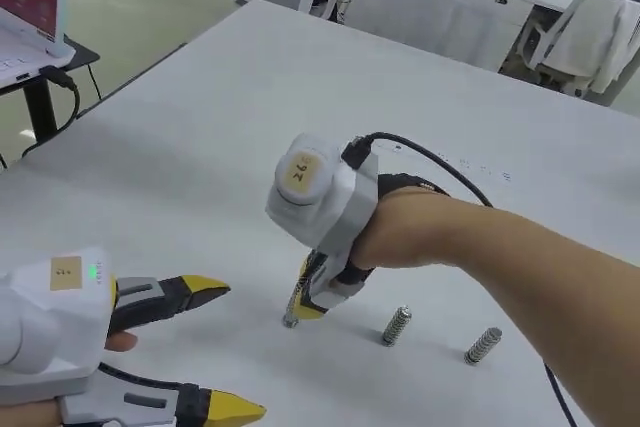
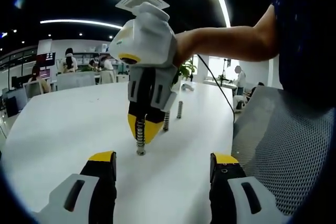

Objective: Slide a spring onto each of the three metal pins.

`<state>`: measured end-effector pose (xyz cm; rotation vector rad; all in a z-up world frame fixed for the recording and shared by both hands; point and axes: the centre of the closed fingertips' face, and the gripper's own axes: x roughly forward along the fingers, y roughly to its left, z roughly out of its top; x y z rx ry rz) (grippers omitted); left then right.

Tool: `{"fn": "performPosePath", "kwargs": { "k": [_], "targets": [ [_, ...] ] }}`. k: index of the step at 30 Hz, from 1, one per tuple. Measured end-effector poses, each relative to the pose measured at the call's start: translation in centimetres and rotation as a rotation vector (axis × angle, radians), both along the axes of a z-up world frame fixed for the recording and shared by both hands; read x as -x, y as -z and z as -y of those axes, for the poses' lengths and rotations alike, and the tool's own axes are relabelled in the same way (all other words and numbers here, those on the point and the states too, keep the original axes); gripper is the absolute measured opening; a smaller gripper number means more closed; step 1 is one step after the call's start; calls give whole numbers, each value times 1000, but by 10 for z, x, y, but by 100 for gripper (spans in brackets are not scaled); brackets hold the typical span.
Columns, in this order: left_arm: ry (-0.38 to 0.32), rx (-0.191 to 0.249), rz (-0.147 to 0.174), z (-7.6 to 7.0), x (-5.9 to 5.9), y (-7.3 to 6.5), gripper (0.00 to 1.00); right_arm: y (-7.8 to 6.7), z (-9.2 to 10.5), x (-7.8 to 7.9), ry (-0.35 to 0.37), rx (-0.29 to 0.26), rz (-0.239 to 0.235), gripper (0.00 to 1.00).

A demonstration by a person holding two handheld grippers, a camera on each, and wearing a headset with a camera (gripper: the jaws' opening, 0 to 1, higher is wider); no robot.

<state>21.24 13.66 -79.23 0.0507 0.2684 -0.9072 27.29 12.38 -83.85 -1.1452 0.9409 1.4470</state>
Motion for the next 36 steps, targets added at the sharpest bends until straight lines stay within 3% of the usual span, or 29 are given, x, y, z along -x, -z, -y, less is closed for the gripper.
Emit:
{"fn": "performPosePath", "kwargs": {
  "k": [17, 36],
  "targets": [
    [1, -2, 0, 0, -1, 0, 68, 14, -1, 2, 12, 3, 2, 9],
    [1, -1, 1, -1, -2, 0, 68, 16, 1, 2, 31, 0, -10, 16]
  ]
}}
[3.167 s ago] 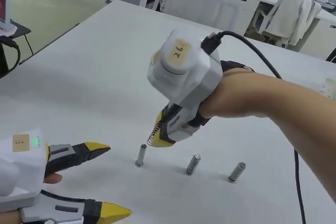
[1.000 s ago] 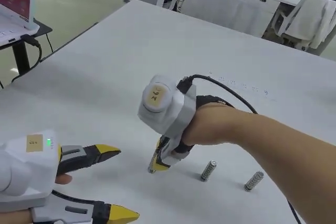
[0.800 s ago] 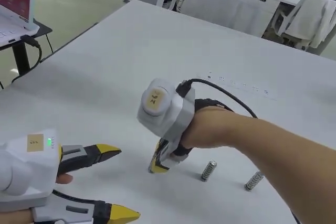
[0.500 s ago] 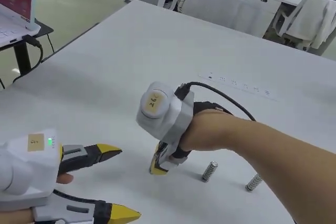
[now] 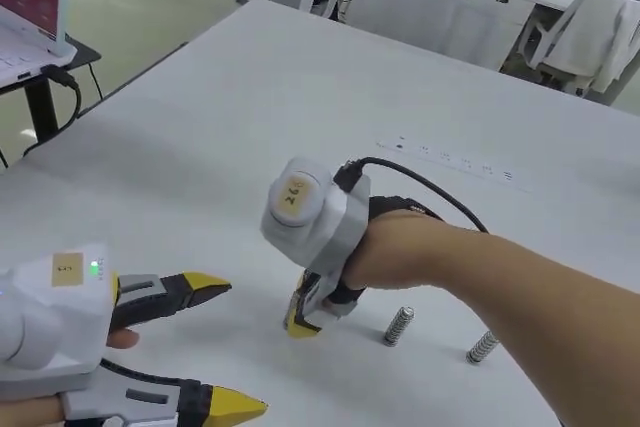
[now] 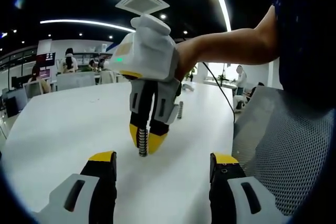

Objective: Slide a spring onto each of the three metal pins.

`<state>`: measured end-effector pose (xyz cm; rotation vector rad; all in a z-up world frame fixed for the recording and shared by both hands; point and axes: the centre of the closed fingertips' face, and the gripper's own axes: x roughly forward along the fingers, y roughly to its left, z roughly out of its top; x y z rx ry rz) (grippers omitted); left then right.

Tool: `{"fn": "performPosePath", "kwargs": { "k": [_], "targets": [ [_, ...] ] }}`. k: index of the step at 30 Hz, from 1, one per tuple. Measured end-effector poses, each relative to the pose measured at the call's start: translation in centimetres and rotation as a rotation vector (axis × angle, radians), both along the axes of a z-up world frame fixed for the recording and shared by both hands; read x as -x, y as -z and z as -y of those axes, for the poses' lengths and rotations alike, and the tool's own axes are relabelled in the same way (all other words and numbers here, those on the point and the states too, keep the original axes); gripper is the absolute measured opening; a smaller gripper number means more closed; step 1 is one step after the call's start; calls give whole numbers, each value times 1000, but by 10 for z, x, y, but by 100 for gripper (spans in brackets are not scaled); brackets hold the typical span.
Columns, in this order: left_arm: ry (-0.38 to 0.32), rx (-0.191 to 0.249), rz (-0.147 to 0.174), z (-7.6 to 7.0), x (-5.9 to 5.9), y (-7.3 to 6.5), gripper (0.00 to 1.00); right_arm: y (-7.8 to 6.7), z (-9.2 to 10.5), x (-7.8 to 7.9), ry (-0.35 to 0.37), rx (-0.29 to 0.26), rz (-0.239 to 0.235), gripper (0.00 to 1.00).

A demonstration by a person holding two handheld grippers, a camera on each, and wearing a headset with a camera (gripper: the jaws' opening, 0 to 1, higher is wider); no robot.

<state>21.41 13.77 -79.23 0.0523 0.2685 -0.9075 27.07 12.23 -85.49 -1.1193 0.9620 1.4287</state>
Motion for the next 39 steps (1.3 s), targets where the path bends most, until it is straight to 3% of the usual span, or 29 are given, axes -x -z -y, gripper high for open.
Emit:
{"fn": "performPosePath", "kwargs": {
  "k": [17, 32, 39],
  "targets": [
    [19, -11, -1, 7, -2, -2, 70, -11, 14, 5, 46, -54, -11, 18],
    [45, -16, -7, 17, -1, -3, 71, -31, 31, 17, 128, -177, -10, 20],
    [50, -16, -9, 19, 0, -4, 72, -34, 39, 25, 160, -218, -13, 22]
  ]
}}
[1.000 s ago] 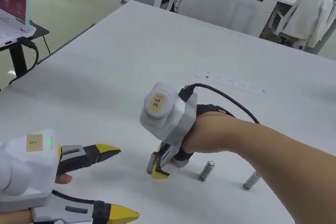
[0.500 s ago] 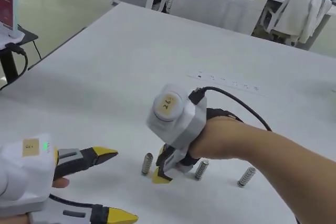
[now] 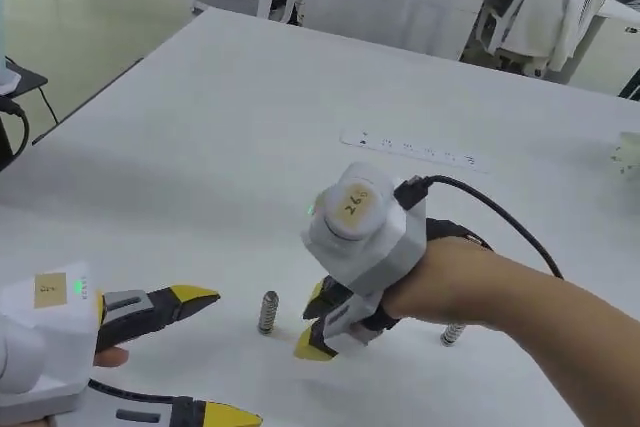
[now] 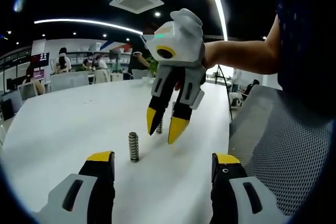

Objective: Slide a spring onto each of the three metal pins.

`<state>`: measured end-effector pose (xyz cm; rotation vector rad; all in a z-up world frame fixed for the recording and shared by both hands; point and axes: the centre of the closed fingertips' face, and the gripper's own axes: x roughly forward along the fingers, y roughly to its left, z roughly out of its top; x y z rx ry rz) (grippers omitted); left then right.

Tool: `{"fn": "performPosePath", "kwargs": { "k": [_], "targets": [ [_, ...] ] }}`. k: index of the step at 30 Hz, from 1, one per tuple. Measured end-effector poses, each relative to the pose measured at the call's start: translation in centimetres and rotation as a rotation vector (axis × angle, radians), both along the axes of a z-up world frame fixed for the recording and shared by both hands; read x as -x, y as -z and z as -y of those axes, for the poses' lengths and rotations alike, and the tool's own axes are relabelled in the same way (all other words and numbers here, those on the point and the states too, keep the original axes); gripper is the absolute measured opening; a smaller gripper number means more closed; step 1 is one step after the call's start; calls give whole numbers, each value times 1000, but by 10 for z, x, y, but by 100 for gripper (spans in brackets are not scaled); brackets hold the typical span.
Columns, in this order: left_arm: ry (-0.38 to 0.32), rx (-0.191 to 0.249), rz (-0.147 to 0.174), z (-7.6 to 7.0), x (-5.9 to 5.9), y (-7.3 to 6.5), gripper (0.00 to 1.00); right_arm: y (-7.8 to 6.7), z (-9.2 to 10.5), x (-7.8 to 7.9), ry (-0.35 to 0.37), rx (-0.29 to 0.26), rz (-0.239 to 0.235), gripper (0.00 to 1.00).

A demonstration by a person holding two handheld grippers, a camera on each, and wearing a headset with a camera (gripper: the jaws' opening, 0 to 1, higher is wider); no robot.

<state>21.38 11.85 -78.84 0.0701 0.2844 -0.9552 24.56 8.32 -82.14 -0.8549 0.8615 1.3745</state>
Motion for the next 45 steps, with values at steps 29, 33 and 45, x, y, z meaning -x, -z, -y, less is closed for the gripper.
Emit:
{"fn": "performPosePath", "kwargs": {
  "k": [29, 33, 45],
  "targets": [
    [14, -5, -15, 5, 2, 1, 75, -12, 48, 26, 210, -186, -55, 32],
    [14, -4, -17, 6, 1, 1, 75, -12, 59, 29, 245, -206, -62, 34],
    [18, -8, -26, 7, 2, 1, 77, -17, 89, 29, 336, -247, -59, 40]
  ]
}}
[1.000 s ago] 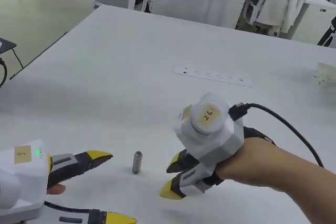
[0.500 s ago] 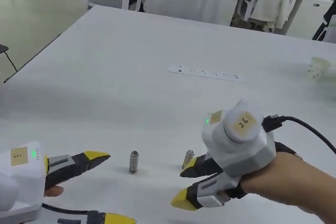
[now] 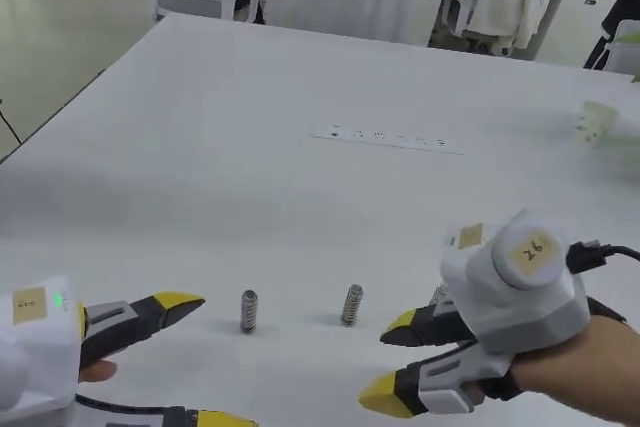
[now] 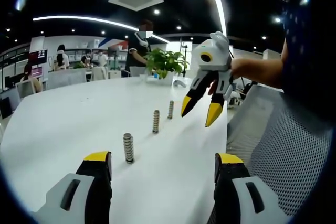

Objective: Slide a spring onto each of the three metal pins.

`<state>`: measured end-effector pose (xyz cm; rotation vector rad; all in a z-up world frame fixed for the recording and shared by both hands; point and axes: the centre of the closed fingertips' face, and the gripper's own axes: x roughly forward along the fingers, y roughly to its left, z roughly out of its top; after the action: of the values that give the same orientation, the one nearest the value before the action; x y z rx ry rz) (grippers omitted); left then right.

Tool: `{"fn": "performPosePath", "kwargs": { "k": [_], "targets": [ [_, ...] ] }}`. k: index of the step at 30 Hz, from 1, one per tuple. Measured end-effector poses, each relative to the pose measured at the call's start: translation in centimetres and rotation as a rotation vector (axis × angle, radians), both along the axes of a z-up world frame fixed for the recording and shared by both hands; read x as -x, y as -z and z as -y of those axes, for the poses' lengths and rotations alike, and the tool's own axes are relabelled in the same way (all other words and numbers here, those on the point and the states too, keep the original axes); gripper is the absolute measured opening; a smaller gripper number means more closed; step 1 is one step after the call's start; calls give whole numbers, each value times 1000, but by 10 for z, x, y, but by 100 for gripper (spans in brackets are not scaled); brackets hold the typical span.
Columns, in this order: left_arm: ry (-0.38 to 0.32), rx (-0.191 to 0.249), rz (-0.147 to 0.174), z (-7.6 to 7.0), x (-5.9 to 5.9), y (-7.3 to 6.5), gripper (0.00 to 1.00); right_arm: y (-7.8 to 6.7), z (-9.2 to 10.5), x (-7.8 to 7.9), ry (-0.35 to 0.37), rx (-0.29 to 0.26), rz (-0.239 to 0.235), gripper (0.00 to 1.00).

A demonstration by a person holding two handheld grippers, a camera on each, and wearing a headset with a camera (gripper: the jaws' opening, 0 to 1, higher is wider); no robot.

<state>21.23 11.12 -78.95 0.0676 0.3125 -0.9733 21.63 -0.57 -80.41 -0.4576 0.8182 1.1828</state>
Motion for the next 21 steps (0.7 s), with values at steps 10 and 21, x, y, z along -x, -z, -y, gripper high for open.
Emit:
{"fn": "performPosePath", "kwargs": {
  "k": [10, 21],
  "targets": [
    [5, -6, -9, 4, -1, 0, 79, -1, 35, -1, 96, -25, -2, 43],
    [9, -8, -12, 9, -3, -1, 80, -14, 71, -17, 204, -88, 63, 49]
  ]
}}
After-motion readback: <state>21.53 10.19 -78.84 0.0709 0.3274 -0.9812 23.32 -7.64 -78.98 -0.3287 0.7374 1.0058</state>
